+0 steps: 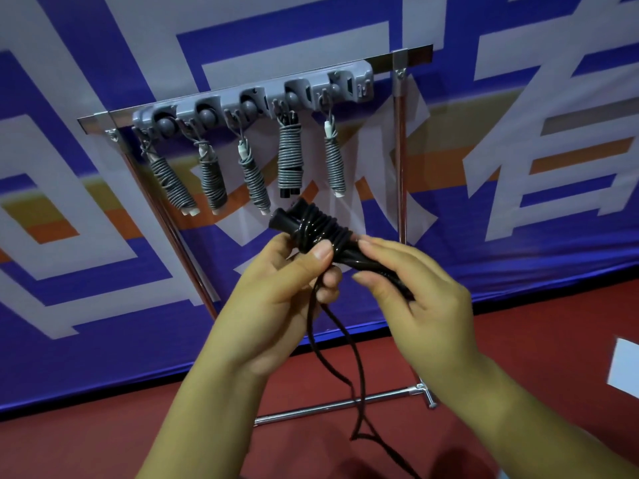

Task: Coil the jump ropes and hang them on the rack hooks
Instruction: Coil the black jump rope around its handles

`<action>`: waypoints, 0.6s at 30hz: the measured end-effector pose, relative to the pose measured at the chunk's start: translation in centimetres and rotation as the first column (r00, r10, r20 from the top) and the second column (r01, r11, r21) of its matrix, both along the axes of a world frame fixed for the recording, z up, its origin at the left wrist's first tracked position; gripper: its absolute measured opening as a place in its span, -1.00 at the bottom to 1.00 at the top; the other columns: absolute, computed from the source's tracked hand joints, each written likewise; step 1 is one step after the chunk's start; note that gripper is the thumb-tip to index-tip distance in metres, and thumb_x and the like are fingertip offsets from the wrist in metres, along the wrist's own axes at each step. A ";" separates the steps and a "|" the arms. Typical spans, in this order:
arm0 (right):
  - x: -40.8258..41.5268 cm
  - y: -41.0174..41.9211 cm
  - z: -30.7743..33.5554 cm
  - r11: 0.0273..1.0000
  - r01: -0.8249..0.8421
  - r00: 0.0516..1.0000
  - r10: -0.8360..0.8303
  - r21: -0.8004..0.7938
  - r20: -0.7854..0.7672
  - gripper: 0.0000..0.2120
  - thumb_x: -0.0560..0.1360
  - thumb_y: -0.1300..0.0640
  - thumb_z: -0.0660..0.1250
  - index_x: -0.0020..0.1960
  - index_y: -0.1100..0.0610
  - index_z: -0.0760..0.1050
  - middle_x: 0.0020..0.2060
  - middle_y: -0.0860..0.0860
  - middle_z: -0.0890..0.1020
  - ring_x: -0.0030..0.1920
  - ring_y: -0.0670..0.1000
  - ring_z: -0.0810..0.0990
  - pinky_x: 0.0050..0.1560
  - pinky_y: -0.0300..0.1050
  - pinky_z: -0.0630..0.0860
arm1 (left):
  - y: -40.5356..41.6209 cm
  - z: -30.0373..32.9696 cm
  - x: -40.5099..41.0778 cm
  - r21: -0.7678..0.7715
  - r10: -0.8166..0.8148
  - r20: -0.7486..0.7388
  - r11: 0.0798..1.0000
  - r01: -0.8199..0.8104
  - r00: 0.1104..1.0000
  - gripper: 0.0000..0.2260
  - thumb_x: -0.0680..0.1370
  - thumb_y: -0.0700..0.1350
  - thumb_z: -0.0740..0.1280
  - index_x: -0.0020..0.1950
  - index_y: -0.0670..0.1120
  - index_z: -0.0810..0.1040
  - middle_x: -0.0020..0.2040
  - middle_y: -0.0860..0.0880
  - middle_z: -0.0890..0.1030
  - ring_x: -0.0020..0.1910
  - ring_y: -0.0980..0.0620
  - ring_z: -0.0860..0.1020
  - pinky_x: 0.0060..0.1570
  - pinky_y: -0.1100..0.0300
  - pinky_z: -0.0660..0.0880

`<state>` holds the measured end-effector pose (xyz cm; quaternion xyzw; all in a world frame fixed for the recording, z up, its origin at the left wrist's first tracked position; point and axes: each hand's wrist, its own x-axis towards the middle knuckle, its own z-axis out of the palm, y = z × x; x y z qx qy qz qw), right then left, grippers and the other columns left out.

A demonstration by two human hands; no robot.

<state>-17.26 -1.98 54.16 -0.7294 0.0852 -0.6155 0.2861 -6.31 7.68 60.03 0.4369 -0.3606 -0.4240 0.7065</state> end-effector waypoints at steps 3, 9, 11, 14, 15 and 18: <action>-0.5 0.3 0.4 0.997 -0.031 0.998 0.028 0.066 0.047 -0.72 0.48 0.19 0.33 0.18 0.18 0.51 0.08 0.00 0.60 0.17 -0.13 0.58 0.17 -0.34 0.46 | 0.6 0.1 0.9 -0.005 -0.117 -0.040 0.993 0.117 0.992 -0.65 0.37 -0.32 0.44 0.12 -0.19 0.49 -0.10 -0.10 0.57 -0.37 0.09 0.53 -0.40 0.31 0.47; -0.7 0.4 1.2 0.976 -0.065 0.996 0.053 0.209 0.067 -0.75 0.48 0.12 0.35 0.14 0.13 0.56 -0.03 -0.05 0.66 -0.07 -0.09 0.67 -0.01 -0.26 0.57 | 0.7 -0.5 2.3 0.071 -0.285 0.037 0.957 0.282 0.958 -0.52 0.28 -0.15 0.58 0.17 -0.18 0.59 0.16 -0.20 0.47 -0.30 0.09 0.56 -0.30 0.30 0.51; -0.9 1.0 1.8 0.909 -0.167 0.986 0.147 0.381 0.081 -0.80 0.45 0.10 0.41 0.08 0.02 0.59 -0.11 -0.08 0.69 -0.15 -0.09 0.68 -0.10 -0.31 0.56 | 0.6 -0.9 2.6 0.117 -0.288 0.101 0.954 0.276 0.952 -0.56 0.30 -0.06 0.57 0.12 -0.17 0.64 0.14 -0.13 0.59 -0.31 0.14 0.52 -0.31 0.33 0.48; -1.0 1.4 2.4 0.763 -0.244 0.969 0.222 0.599 0.112 -0.82 0.37 0.08 0.38 -0.04 -0.04 0.62 -0.20 -0.09 0.71 -0.26 -0.04 0.69 -0.20 -0.31 0.56 | 0.3 -1.2 2.6 0.157 -0.222 0.182 0.968 0.194 0.958 -0.67 0.32 -0.08 0.55 0.03 -0.18 0.66 0.01 -0.09 0.66 -0.35 0.16 0.49 -0.33 0.34 0.44; -1.1 1.4 2.5 0.719 -0.264 0.962 0.241 0.643 0.125 -0.83 0.35 0.07 0.37 -0.06 -0.02 0.63 -0.21 -0.07 0.71 -0.26 -0.01 0.70 -0.21 -0.26 0.59 | 0.1 -1.2 2.6 0.164 -0.177 0.206 0.976 0.144 0.962 -0.73 0.35 -0.14 0.51 0.01 -0.18 0.65 -0.04 -0.07 0.67 -0.36 0.15 0.48 -0.35 0.34 0.44; -1.0 1.5 2.9 0.536 -0.393 0.911 0.339 0.747 0.236 -0.81 0.36 0.09 0.35 -0.08 0.11 0.64 -0.21 0.08 0.72 -0.19 0.09 0.71 -0.31 -0.19 0.60 | -0.4 -1.5 2.0 0.108 -0.057 0.248 0.994 0.031 0.967 -0.76 0.33 -0.16 0.45 -0.01 -0.10 0.60 -0.19 -0.01 0.62 -0.40 0.12 0.47 -0.38 0.32 0.42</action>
